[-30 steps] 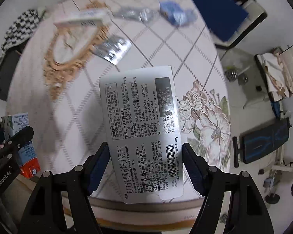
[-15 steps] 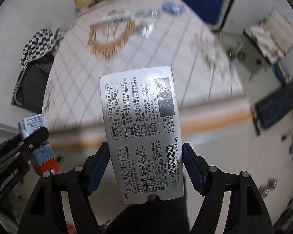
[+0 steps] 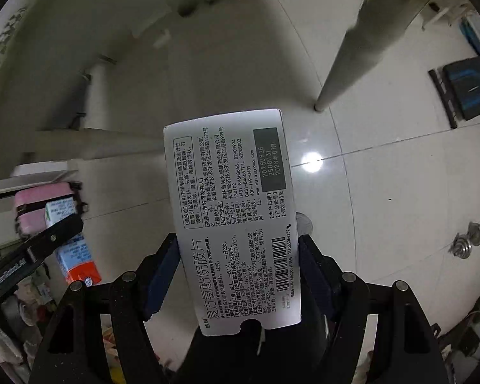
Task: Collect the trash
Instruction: 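Carry the carton and sheet toward the trash bin, then open both grippers over the bin to drop the carton and sheet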
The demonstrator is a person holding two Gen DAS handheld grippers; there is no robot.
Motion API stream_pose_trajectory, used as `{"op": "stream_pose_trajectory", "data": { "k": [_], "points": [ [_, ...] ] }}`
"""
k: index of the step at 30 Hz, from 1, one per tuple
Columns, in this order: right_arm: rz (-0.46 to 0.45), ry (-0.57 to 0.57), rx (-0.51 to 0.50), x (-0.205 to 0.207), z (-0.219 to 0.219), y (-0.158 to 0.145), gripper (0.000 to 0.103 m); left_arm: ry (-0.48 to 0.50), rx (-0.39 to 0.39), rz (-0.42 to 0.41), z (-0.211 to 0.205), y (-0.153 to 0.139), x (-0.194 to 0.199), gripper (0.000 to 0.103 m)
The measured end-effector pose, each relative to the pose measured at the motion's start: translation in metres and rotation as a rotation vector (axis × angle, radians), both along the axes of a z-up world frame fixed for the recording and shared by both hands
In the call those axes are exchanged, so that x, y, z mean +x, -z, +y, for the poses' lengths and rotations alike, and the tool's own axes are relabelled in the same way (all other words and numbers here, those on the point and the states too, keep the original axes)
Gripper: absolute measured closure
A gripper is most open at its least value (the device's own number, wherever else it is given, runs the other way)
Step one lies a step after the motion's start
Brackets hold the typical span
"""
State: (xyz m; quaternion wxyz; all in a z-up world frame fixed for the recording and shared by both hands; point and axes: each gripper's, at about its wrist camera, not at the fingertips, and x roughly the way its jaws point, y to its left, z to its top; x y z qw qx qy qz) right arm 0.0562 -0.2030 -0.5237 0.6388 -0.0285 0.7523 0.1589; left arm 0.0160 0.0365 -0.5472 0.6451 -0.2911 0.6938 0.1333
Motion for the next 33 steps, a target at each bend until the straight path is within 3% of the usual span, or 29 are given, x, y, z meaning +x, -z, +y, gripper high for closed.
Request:
{"op": "stream_pose_trajectory", "data": {
  "k": [5,6,7,9,11,12,13,16,21,24,33],
  "points": [
    [0.024,-0.011,0.024,0.017,0.009,0.116,0.027,-0.021,-0.096,0.047,0.006,0.12,0.013,0.053],
    [0.034,-0.022,0.036,0.019,0.012,0.134,0.027,-0.017,-0.092,0.047,0.006,0.134,0.015,0.046],
    [0.043,-0.029,0.053,0.021,0.016,0.154,0.027,-0.015,-0.084,0.045,0.008,0.146,0.016,0.039],
    [0.063,-0.049,0.085,0.024,0.024,0.194,0.027,-0.021,-0.059,0.047,0.014,0.161,0.017,0.011],
    [0.087,-0.067,0.107,0.024,0.03,0.222,0.019,-0.03,-0.037,0.059,0.018,0.167,0.015,0.006],
    [0.093,-0.073,0.123,0.026,0.034,0.232,0.004,-0.034,-0.019,0.061,0.018,0.167,0.013,0.006],
    [0.092,-0.077,0.129,0.026,0.039,0.239,0.0,-0.035,0.004,0.065,0.02,0.165,0.006,0.006],
    [0.058,-0.097,0.116,0.023,0.039,0.241,0.0,-0.021,0.094,0.061,0.021,0.148,-0.004,0.006],
    [-0.005,-0.134,0.016,0.017,0.037,0.218,0.0,0.015,0.228,0.05,0.011,0.1,-0.01,0.006],
    [-0.052,-0.163,-0.058,0.014,0.038,0.192,0.0,0.02,0.24,0.034,0.006,0.078,-0.015,0.006],
    [-0.115,-0.186,-0.091,0.003,0.029,0.116,0.0,0.012,0.251,0.014,-0.01,0.021,-0.028,0.006]
  ]
}}
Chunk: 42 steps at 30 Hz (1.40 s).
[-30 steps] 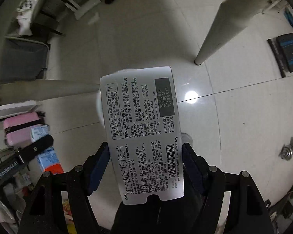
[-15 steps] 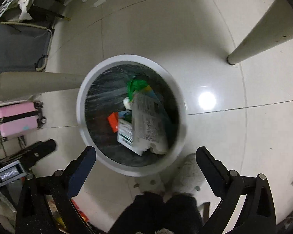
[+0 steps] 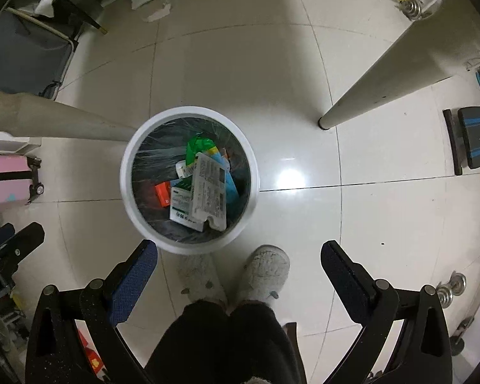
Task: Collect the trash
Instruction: 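Open both grippers over the bin to drop the carton and sheet, then move both tools back over the table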
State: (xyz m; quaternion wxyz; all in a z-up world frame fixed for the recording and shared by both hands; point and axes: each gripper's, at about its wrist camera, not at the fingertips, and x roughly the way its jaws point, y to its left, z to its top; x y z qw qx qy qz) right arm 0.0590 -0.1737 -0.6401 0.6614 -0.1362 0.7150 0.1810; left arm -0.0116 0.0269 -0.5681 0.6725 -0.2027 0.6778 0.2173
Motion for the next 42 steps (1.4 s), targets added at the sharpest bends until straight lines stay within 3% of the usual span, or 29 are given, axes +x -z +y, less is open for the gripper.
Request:
{"op": "stream_pose_trajectory", "data": {
  "k": [8,20,29,36,42],
  "points": [
    [-0.03,-0.015,0.014,-0.019,-0.008,-0.088,0.0,-0.003,-0.011,-0.029,-0.011,-0.071,-0.015,0.006],
    [-0.084,0.002,0.068,-0.04,-0.016,-0.272,0.0,0.053,-0.026,-0.089,-0.021,-0.207,-0.033,0.006],
    [-0.125,0.011,0.116,-0.05,-0.014,-0.382,0.0,0.091,0.004,-0.187,-0.018,-0.289,-0.026,0.006],
    [-0.168,0.084,0.2,-0.003,-0.003,-0.434,0.0,0.062,0.084,-0.28,0.007,-0.339,0.022,0.006],
    [-0.221,0.103,0.243,0.09,0.026,-0.459,0.0,-0.001,0.147,-0.308,0.044,-0.357,0.105,0.006]
  ]
}}
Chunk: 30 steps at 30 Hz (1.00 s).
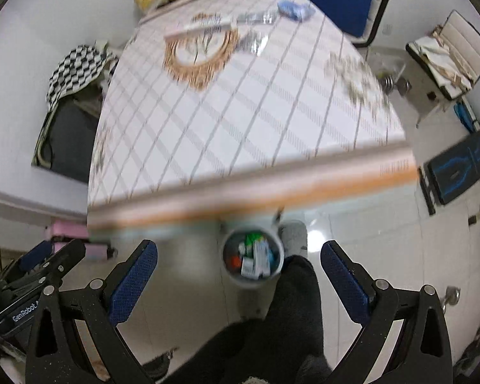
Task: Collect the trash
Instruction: 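Move both tools back over the table, then grasp the white Doctor toothpaste box with the left gripper while the right grasps the blue bag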
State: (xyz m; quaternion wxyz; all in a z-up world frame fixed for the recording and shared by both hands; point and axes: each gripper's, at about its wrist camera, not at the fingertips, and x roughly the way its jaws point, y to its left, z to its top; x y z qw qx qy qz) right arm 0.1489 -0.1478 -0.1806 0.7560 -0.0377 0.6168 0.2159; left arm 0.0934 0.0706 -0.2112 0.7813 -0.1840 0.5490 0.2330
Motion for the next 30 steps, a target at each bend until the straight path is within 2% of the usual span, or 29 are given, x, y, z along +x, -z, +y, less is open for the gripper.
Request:
{"op": "stream_pose_trajectory", "data": {
  "k": [2,6,11,17,19,21,25,27,28,29,30],
  "points": [
    [-0.009,0.001,-0.001,0.045,0.013,-0.002,0.0,-0.034,-0.013,-0.012,0.018,0.0,0.036,0.001],
    [-0.017,0.001,-0.019,0.151,0.031,0.003,0.0,-0.128,-0.055,-0.004,0.051,0.002,0.112,0.001],
    [-0.038,0.022,-0.071,0.29,0.048,0.02,0.0,-0.229,-0.124,0.021,0.087,0.024,0.22,0.001],
    [-0.051,0.026,-0.167,0.459,0.08,0.065,0.0,-0.345,-0.226,0.053,0.131,0.068,0.336,0.001],
    [-0.041,0.013,-0.201,0.498,0.093,0.086,0.0,-0.369,-0.246,0.071,0.144,0.083,0.364,0.001],
    [-0.029,-0.005,-0.232,0.53,0.107,0.108,0.0,-0.398,-0.266,0.089,0.158,0.1,0.388,0.001],
    [-0.005,-0.024,-0.25,0.558,0.124,0.14,0.001,-0.464,-0.307,0.13,0.178,0.126,0.417,0.002],
    [0.018,-0.028,-0.251,0.567,0.132,0.154,0.01,-0.519,-0.375,0.086,0.187,0.134,0.418,0.002],
    [0.03,-0.028,-0.249,0.572,0.134,0.16,0.018,-0.541,-0.401,0.075,0.191,0.137,0.418,0.003],
    [0.042,-0.024,-0.248,0.575,0.135,0.165,0.024,-0.552,-0.413,0.062,0.193,0.136,0.417,0.01],
    [0.05,-0.019,-0.237,0.577,0.136,0.168,0.028,-0.543,-0.414,0.042,0.193,0.134,0.417,0.026]
  ]
}}
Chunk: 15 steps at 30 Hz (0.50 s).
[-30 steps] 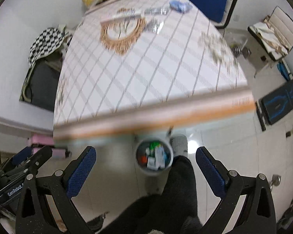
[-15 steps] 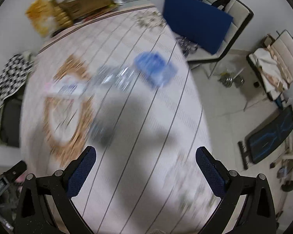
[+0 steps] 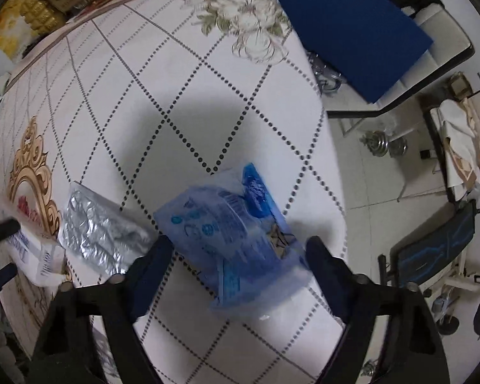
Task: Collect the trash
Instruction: 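Grasp the white Doctor toothpaste box with the left gripper while the right grasps the blue bag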
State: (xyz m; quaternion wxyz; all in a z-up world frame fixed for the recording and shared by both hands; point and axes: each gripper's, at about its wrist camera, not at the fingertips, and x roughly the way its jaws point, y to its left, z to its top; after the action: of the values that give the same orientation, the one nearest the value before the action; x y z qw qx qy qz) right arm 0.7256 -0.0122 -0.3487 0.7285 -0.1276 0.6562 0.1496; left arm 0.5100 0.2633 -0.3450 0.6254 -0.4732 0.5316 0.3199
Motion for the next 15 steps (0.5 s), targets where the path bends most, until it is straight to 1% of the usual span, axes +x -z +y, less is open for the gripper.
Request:
{"op": "stream_pose_trajectory", "data": {
  "k": [1,2,4,5,9,10,11,13,14,15],
  "points": [
    [0.002,0.007,0.006,0.0,-0.001,0.0,0.033,0.022,0.011,-0.019,-0.001,-0.004,0.001,0.034],
    [0.001,0.014,0.009,0.0,-0.001,0.0,0.045,0.06,0.039,-0.004,-0.004,-0.009,0.002,0.039],
    [0.007,0.02,0.019,-0.004,-0.005,-0.002,0.058,0.148,0.094,0.015,-0.01,-0.016,0.001,0.044],
    [0.02,0.024,0.029,-0.008,-0.008,-0.003,0.062,0.192,0.116,0.022,-0.014,-0.019,-0.002,0.046],
    [0.099,0.054,0.073,-0.034,-0.027,-0.003,0.065,0.377,0.166,0.07,-0.031,-0.023,-0.02,0.046],
    [0.12,0.064,0.082,-0.043,-0.034,-0.002,0.065,0.434,0.186,0.09,-0.039,-0.025,-0.027,0.046],
    [0.14,0.071,0.082,-0.053,-0.04,-0.002,0.065,0.511,0.204,0.115,-0.051,-0.025,-0.037,0.046],
    [0.179,0.082,0.089,-0.072,-0.052,0.0,0.065,0.601,0.205,0.15,-0.068,-0.023,-0.056,0.046],
    [0.204,0.089,0.09,-0.081,-0.058,0.001,0.065,0.642,0.179,0.159,-0.078,-0.02,-0.071,0.046],
    [0.221,0.089,0.09,-0.089,-0.062,0.002,0.065,0.654,0.159,0.165,-0.083,-0.017,-0.081,0.046]
  ]
}}
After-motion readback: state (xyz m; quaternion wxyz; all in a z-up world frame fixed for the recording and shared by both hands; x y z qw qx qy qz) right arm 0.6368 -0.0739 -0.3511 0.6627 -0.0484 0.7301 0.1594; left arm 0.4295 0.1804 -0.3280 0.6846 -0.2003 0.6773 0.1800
